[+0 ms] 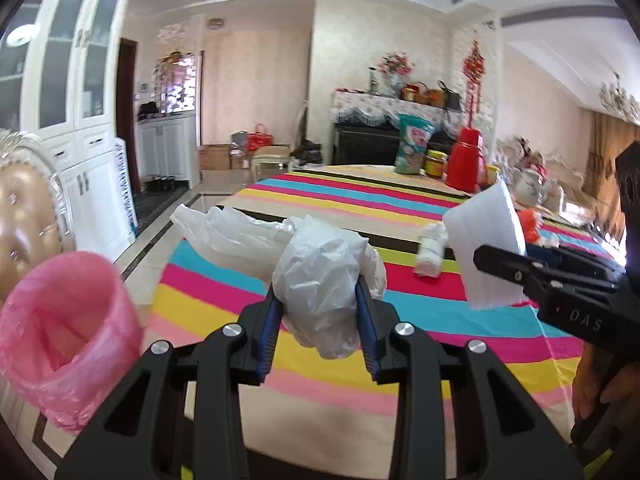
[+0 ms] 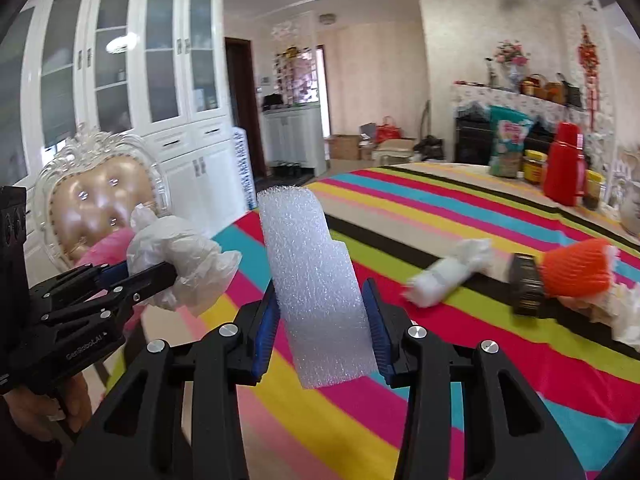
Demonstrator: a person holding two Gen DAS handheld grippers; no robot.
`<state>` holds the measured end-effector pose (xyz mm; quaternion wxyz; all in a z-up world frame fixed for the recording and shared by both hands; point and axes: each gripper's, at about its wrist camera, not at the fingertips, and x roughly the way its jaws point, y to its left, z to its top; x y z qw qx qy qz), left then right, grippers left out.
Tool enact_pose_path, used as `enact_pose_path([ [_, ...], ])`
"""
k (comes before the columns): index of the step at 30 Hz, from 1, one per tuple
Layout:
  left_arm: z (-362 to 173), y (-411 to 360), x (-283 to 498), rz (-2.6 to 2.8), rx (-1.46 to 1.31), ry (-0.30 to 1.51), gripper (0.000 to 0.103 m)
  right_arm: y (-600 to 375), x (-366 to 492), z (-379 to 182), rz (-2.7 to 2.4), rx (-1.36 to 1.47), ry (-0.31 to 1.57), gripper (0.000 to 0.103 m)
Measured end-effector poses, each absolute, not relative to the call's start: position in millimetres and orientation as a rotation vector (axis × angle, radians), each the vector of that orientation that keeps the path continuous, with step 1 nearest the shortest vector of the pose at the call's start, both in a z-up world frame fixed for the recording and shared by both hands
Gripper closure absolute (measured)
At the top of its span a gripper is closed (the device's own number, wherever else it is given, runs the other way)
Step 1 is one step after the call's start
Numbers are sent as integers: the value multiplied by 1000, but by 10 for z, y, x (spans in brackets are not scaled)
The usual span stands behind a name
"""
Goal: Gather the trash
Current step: 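Carry both items to the pink bin and open both tools over it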
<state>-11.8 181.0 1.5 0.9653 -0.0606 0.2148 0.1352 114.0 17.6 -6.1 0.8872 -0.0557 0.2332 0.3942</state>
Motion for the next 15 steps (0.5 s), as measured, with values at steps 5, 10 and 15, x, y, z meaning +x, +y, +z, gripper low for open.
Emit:
enact_pose_path([
  [5,17,2167,-410,334,-153,405,69,549,1005,-91,886,-147,494,63],
  [10,80,2565,-754,416,-164,372,69,1034,854,-55,976,-174,485,63],
  [15,92,2965,-1037,497,-157,368,69,1538,689,-27,1068,-192,473,63],
])
